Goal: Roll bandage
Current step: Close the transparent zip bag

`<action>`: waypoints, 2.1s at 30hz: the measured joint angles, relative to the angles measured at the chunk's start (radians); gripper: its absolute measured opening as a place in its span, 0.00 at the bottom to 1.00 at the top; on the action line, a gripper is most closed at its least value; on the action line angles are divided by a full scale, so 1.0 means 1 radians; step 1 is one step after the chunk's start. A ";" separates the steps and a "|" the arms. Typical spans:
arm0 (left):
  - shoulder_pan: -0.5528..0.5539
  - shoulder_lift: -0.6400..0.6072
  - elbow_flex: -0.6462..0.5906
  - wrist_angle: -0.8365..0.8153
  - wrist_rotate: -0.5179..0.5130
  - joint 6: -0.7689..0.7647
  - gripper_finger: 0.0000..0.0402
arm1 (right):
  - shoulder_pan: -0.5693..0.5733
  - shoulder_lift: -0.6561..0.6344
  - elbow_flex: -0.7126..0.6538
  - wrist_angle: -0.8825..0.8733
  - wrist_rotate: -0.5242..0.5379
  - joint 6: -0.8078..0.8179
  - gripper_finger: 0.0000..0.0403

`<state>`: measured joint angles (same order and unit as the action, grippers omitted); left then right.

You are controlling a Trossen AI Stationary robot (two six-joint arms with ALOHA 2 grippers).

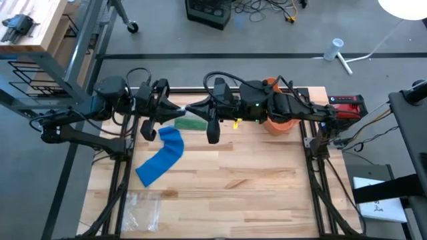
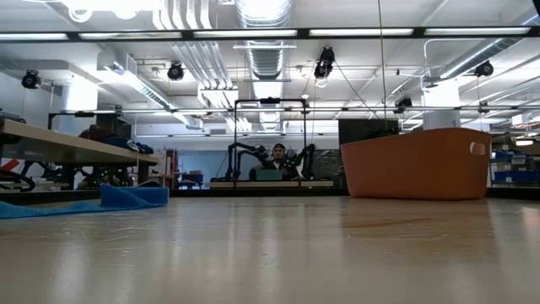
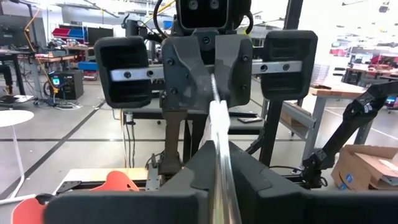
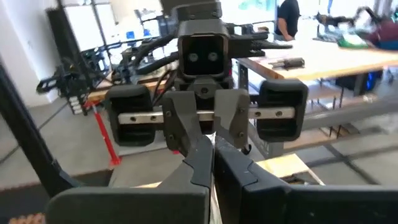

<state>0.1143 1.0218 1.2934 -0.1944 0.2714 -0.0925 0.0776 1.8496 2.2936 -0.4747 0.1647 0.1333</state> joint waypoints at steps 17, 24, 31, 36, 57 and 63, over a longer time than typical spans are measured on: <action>0.000 0.018 0.018 0.039 -0.018 0.011 0.41 | 0.000 0.003 -0.003 -0.055 -0.033 -0.065 0.00; 0.000 0.018 0.017 0.039 -0.038 0.025 0.33 | 0.000 0.003 -0.001 -0.044 -0.004 -0.022 0.00; 0.000 0.024 0.016 0.030 -0.037 0.028 0.20 | 0.000 0.004 0.002 -0.036 0.000 -0.013 0.00; -0.001 0.024 0.015 0.029 -0.034 0.031 0.08 | 0.000 0.004 0.002 -0.033 -0.001 -0.010 0.00; -0.001 0.021 0.017 0.029 -0.037 0.020 0.02 | 0.000 -0.023 0.003 -0.053 -0.009 0.014 0.00; 0.000 0.018 0.017 0.020 -0.037 0.020 0.05 | 0.000 -0.032 0.024 -0.101 -0.011 0.008 0.00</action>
<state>0.1139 1.0401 1.3102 -0.1745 0.2344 -0.0723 0.0776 1.8180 2.3177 -0.5752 0.1542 0.1409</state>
